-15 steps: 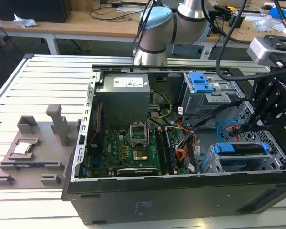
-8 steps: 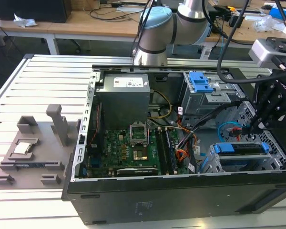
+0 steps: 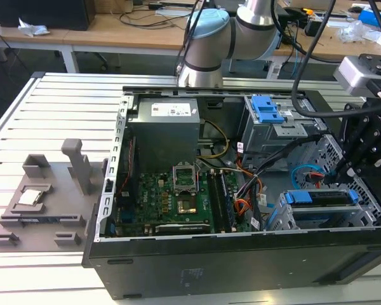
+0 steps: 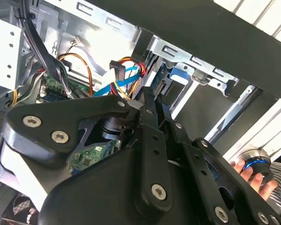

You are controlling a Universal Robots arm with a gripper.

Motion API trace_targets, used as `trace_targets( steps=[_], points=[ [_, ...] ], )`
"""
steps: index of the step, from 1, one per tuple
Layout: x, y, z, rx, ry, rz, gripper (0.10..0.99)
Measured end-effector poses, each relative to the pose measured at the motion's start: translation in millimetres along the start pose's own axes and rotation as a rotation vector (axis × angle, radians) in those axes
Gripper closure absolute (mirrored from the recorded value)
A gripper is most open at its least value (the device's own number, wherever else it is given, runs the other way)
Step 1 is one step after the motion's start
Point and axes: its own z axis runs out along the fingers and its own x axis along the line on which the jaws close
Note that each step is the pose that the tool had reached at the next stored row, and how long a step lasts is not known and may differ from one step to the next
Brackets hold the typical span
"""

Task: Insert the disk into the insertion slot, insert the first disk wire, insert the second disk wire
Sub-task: 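Insert the first disk wire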

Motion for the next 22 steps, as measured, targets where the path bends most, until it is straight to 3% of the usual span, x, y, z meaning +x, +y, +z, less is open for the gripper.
trace_targets(
  steps=[9, 22],
  points=[
    [5.7, -5.4, 11.2, 0.000, -0.0001, 0.000, 0.910],
    [11.2, -7.2, 20.1, 0.000, -0.0002, 0.000, 0.910]
  ],
)
